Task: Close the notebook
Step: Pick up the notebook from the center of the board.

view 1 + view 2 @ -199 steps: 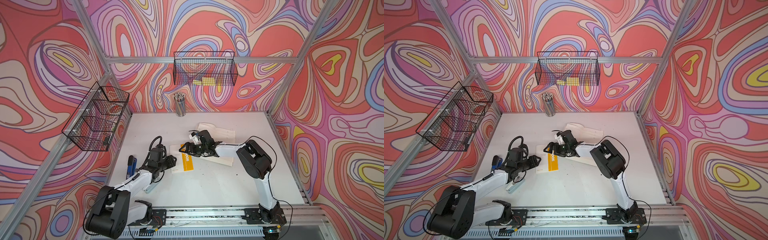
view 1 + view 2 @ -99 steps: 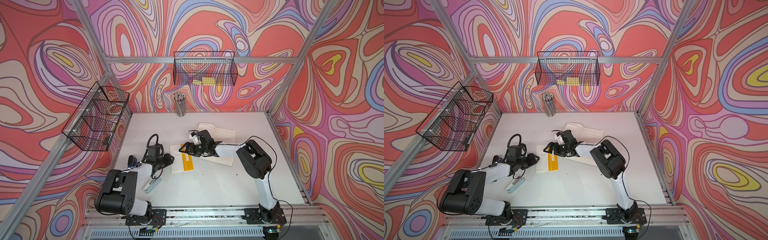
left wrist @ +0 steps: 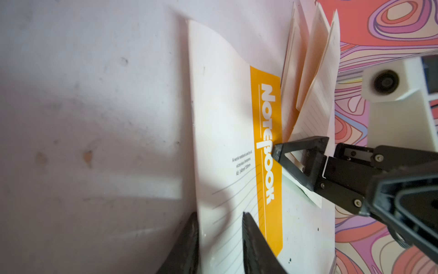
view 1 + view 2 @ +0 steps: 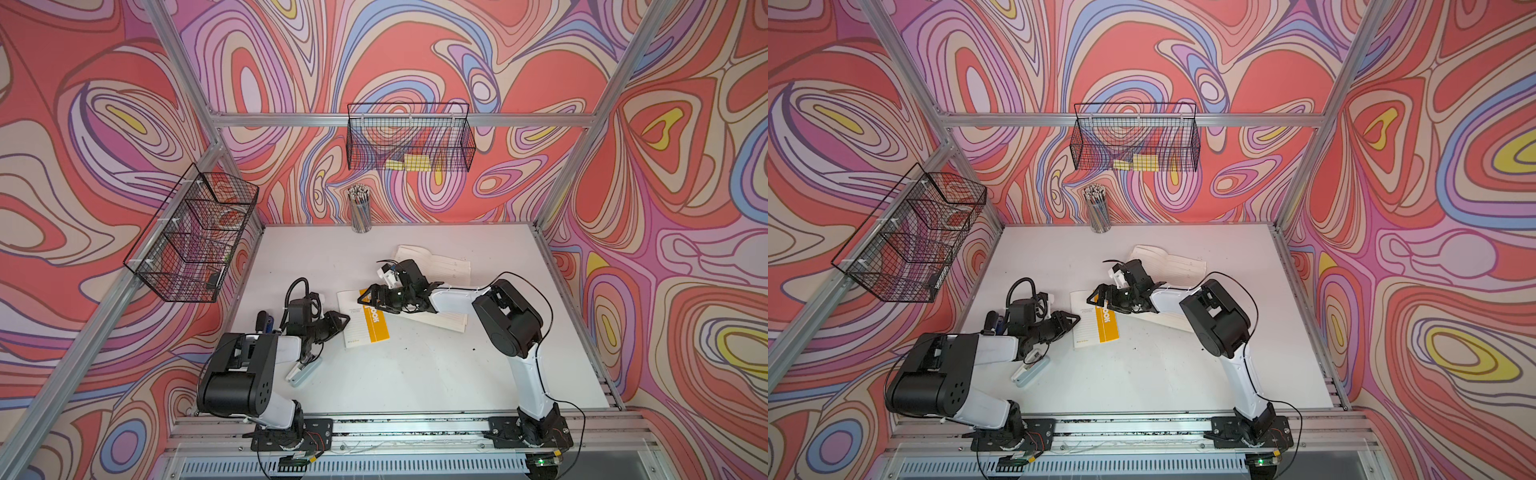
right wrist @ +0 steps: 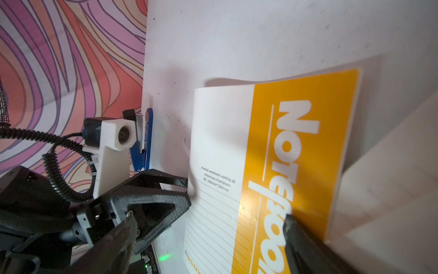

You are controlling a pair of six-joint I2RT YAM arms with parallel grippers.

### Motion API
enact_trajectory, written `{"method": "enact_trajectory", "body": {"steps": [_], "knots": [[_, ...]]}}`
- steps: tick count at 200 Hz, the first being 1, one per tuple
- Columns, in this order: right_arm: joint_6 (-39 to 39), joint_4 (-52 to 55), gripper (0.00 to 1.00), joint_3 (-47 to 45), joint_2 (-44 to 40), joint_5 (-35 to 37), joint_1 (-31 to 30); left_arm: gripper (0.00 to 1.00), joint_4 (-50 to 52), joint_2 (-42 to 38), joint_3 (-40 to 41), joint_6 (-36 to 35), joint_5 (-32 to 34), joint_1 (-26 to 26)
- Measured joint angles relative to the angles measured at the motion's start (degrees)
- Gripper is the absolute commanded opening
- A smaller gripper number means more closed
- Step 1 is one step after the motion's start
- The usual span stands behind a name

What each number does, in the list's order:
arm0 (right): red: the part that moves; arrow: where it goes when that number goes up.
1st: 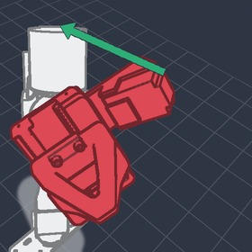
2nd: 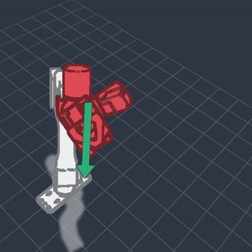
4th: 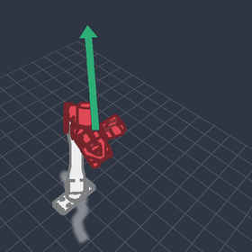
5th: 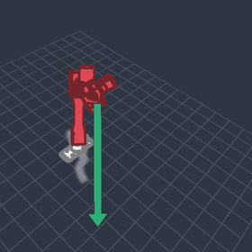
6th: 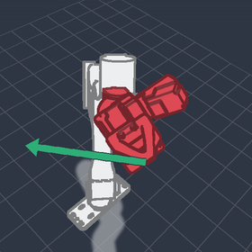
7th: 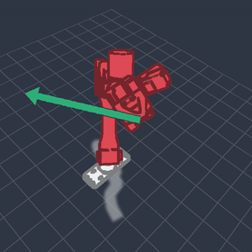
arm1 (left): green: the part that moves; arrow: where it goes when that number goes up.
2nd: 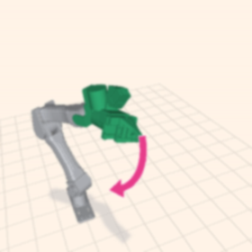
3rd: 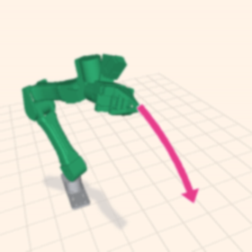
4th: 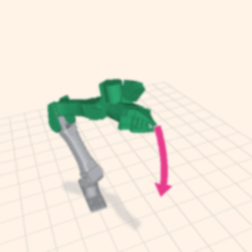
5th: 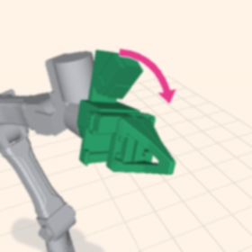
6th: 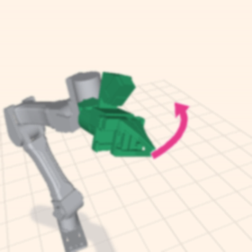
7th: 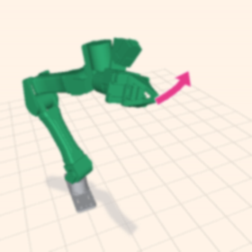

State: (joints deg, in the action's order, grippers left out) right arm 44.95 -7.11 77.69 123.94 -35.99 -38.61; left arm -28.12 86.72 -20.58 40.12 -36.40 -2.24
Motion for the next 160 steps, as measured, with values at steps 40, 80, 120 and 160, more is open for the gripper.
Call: {"method": "enact_trajectory", "body": {"steps": [40, 80, 120, 160], "knots": [[0.17, -0.09, 0.98, 0.0, 0.0, 0.0, 0.0, 0.18, -2.73, 0.09, 0.46, 0.74, -2.64, 0.04], [0.13, -0.11, 0.98, 0.0, 0.0, 0.0, 0.0, 0.04, -3.17, 0.0, 0.48, 0.85, -3.37, 0.04], [-0.13, -0.63, 0.98, -0.04, -0.02, -0.09, 0.0, 0.0, -1.07, -1.79, -0.26, 0.44, -3.67, 0.04], [-2.75, 4.79, 0.98, 3.56, -0.83, -0.26, 0.0, 0.0, 4.17, -4.98, -3.08, -0.87, -3.28, 0.04]]}}
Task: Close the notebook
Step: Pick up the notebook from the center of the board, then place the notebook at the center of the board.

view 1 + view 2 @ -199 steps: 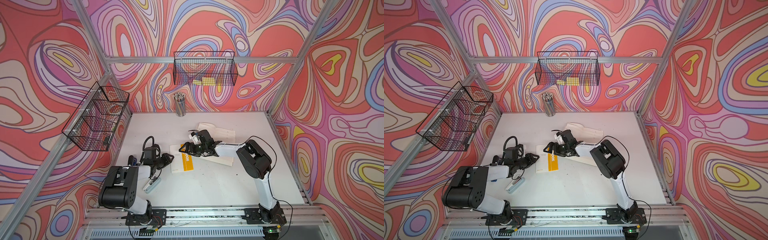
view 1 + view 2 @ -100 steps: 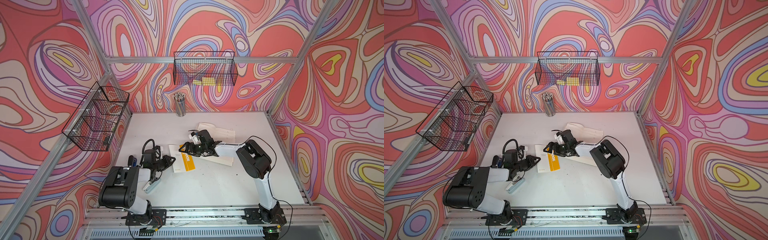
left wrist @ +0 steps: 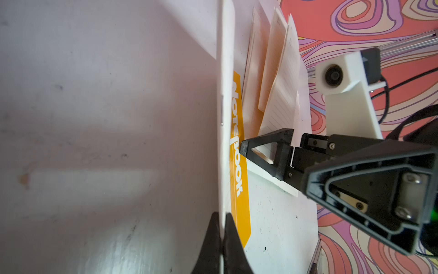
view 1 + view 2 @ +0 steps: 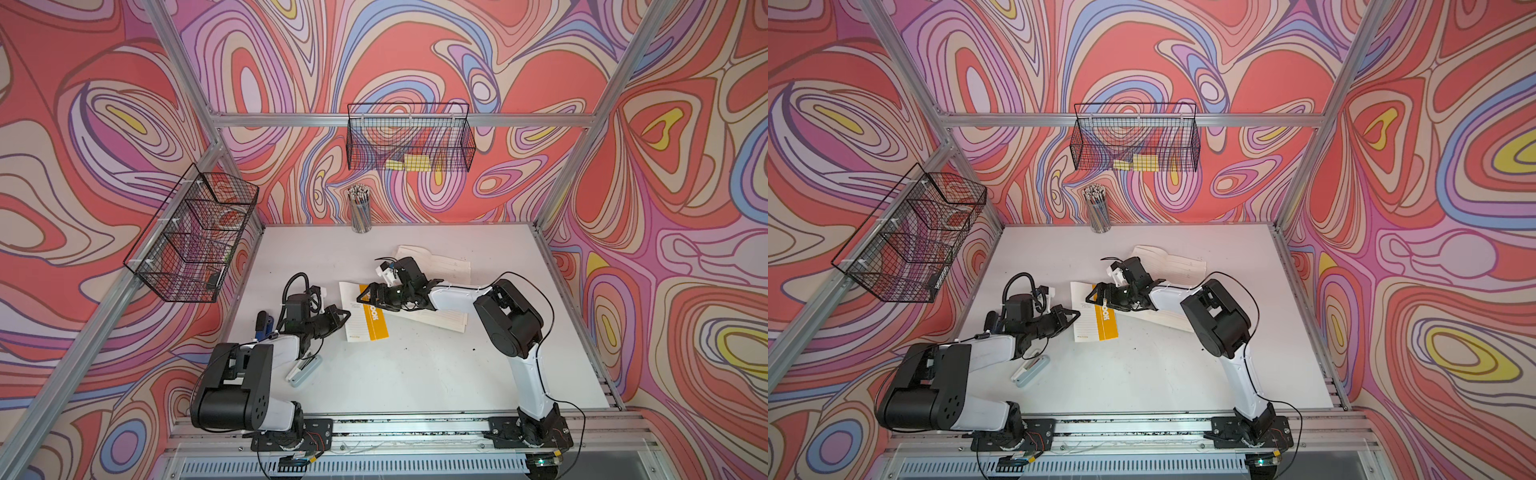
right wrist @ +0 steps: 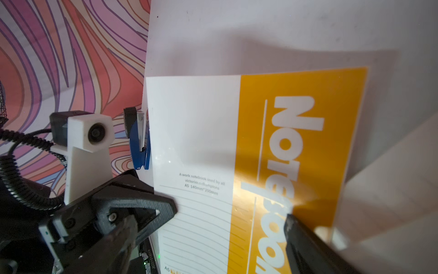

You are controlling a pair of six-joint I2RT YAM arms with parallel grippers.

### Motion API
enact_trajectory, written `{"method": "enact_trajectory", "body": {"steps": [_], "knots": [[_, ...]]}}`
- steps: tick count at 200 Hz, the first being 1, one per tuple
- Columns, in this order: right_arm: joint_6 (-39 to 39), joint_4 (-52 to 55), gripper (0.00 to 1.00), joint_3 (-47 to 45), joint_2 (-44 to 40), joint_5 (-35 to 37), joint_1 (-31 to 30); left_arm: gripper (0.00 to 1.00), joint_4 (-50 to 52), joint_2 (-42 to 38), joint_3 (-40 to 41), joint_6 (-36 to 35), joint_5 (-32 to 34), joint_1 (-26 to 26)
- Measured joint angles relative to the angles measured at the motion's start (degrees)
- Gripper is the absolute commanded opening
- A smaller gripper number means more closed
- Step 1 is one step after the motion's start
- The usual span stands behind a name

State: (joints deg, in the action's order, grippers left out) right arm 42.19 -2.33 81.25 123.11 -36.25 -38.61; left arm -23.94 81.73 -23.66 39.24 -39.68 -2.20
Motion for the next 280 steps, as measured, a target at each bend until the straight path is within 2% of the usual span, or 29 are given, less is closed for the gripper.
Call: {"method": "enact_trajectory", "body": {"steps": [23, 53, 82, 113, 168, 230, 280], "knots": [[-2.05, 4.63, 0.98, 4.87, -2.29, -0.02, 0.0, 0.0, 4.74, -1.18, -4.0, -1.25, 0.79, 0.0], [-4.09, 7.34, 0.98, 8.48, -8.2, -0.33, 0.59, 0.0, 13.18, -1.11, -13.81, -3.91, 3.85, 0.07], [-5.07, 7.96, 0.98, 7.93, -14.08, -0.74, 2.82, 0.0, 17.35, 1.03, -22.53, -5.18, 4.87, 1.14], [-5.46, 8.09, 0.98, 3.39, -18.78, -0.7, 6.71, 0.0, 17.18, 7.61, -29.49, -3.52, 3.98, 3.3], [-5.75, 8.98, 0.98, -3.28, -19.85, -0.2, 9.51, 0.0, 13.79, 23.71, -38.82, 4.0, -0.72, 7.72], [-5.68, 8.94, 0.98, -3.98, -19.85, -0.17, 9.68, 0.0, 20.79, 32.96, -51.58, 2.03, -2.73, 10.91], [-5.42, 7.82, 0.98, -4.9, -19.85, -0.2, 9.68, 0.0, 25.4, 36.54, -52.83, -0.59, -2.43, 11.23]]}}
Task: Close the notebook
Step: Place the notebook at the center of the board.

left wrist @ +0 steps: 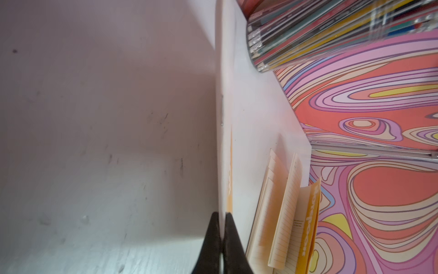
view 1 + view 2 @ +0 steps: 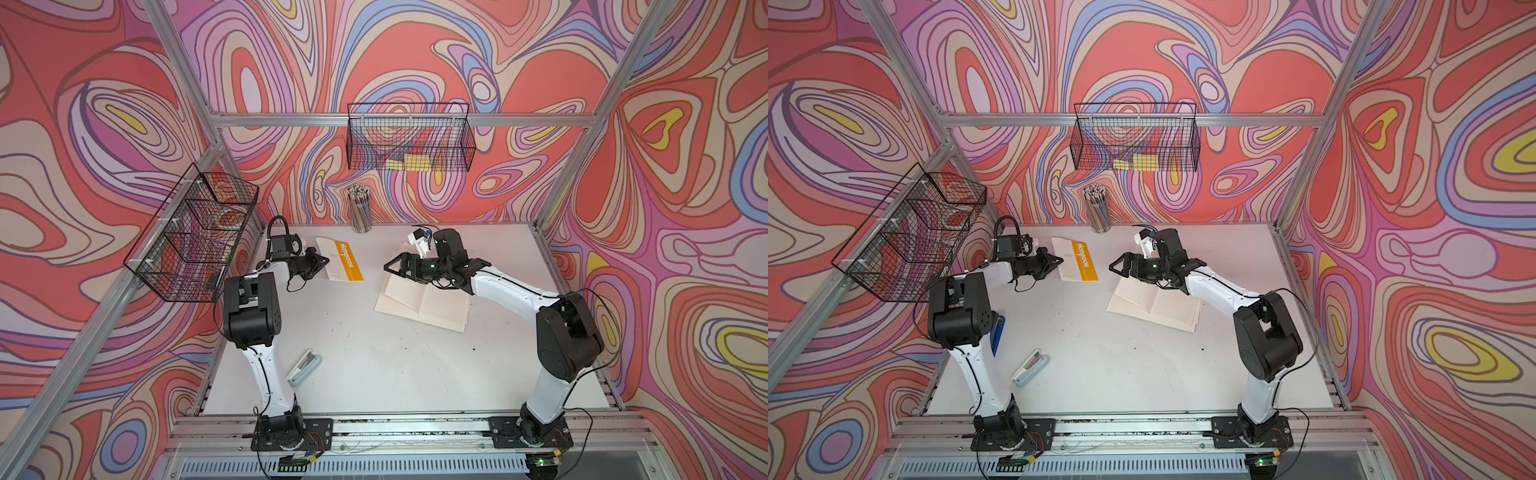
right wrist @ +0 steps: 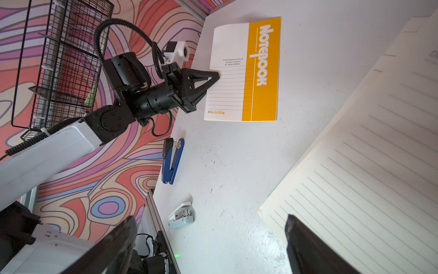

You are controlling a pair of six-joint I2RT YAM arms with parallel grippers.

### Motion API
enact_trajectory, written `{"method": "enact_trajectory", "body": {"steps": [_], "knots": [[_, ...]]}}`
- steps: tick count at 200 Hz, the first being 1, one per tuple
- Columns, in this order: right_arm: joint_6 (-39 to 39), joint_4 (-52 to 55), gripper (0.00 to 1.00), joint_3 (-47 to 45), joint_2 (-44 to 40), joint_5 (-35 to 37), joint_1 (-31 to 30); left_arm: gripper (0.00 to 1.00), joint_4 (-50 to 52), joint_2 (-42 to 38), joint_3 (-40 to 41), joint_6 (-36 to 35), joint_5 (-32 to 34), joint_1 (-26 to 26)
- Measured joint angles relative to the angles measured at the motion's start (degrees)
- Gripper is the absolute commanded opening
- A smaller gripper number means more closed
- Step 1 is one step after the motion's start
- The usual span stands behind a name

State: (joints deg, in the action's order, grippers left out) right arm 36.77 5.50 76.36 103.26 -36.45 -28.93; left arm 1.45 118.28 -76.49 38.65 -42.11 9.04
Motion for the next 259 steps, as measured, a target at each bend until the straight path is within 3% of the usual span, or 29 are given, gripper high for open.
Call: {"method": "enact_trajectory", "body": {"steps": [73, 121, 159, 190, 259], "knots": [[0.48, -1.27, 0.98, -1.81, 0.0, -0.02, 0.04, 0.0, 11.26, 1.51, -3.08, -9.35, 7.21, 0.0], [0.83, -2.1, 0.98, -2.38, 0.0, -0.02, 0.07, 0.16, 13.62, 1.64, -3.72, -11.63, 10.84, 0.0], [0.87, -2.16, 0.98, -2.99, 0.0, 0.0, 0.09, 0.36, 15.3, 1.64, -3.93, -12.52, 13.99, 0.0], [1.05, -2.23, 0.98, -3.65, 0.0, 0.0, 0.09, 0.45, 16.24, 1.62, -4.74, -13.03, 15.98, -0.07], [1.44, -2.49, 0.98, -4.0, 0.0, -0.02, 0.09, 0.48, 19.3, -3.69, -5.4, -14.43, 24.37, -4.72]]}}
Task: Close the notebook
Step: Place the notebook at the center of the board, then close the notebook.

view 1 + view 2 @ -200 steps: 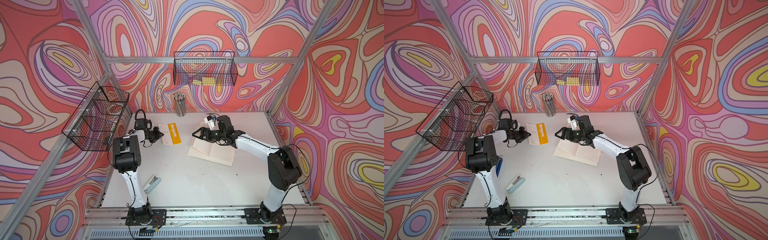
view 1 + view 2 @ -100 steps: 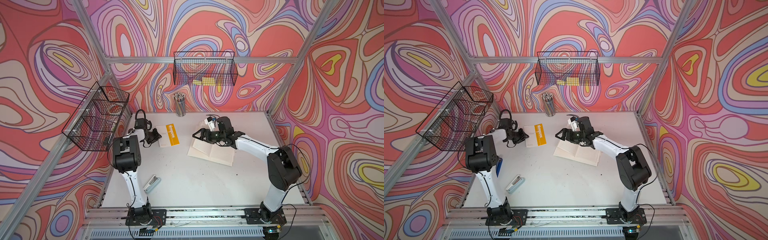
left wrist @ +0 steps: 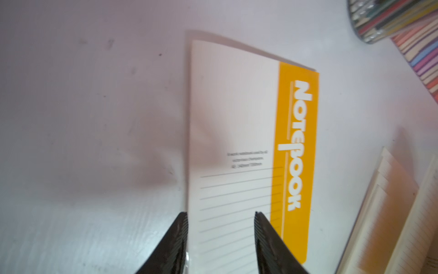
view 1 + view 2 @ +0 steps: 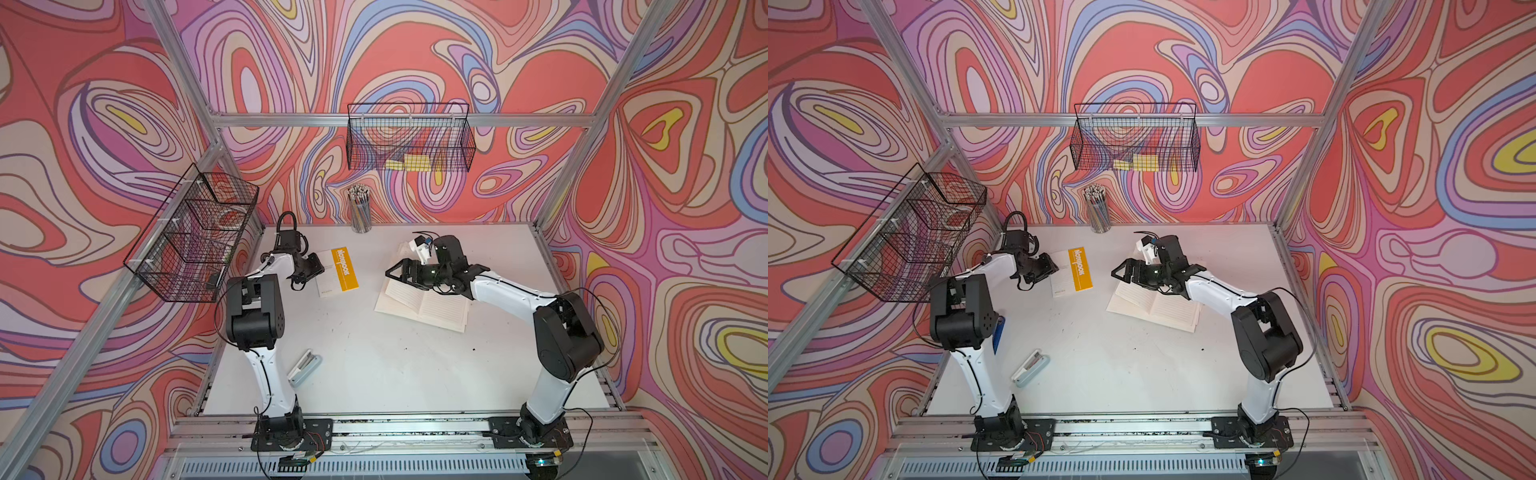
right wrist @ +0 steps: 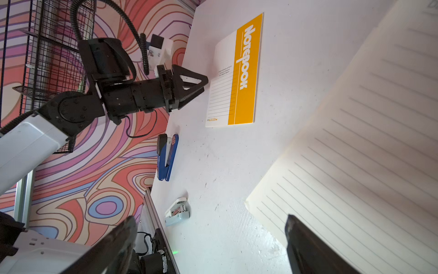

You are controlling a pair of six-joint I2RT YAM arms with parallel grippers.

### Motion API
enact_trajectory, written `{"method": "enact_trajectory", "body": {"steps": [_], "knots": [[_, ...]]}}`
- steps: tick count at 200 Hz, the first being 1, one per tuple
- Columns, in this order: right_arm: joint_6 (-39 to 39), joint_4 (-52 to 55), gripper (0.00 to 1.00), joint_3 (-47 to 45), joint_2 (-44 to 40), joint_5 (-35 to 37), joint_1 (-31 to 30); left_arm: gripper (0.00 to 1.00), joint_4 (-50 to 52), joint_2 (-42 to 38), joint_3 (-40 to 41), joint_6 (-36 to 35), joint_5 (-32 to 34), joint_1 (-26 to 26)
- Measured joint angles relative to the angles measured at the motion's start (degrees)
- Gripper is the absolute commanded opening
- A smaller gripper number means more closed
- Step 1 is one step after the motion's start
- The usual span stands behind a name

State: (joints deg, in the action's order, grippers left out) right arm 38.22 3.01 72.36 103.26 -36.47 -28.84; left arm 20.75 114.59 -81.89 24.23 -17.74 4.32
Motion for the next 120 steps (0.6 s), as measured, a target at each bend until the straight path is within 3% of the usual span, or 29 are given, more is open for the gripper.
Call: {"method": "enact_trajectory", "body": {"steps": [67, 120], "knots": [[-1.07, 1.75, 0.98, 0.07, 0.0, 0.24, 0.26, 0.48, -5.81, -14.03, 8.04, 3.52, -7.3, -10.71], [-2.01, 2.97, 0.98, 1.57, 0.0, 0.22, 1.73, 0.49, -10.21, -22.91, 18.84, 9.05, -12.52, -12.31]]}}
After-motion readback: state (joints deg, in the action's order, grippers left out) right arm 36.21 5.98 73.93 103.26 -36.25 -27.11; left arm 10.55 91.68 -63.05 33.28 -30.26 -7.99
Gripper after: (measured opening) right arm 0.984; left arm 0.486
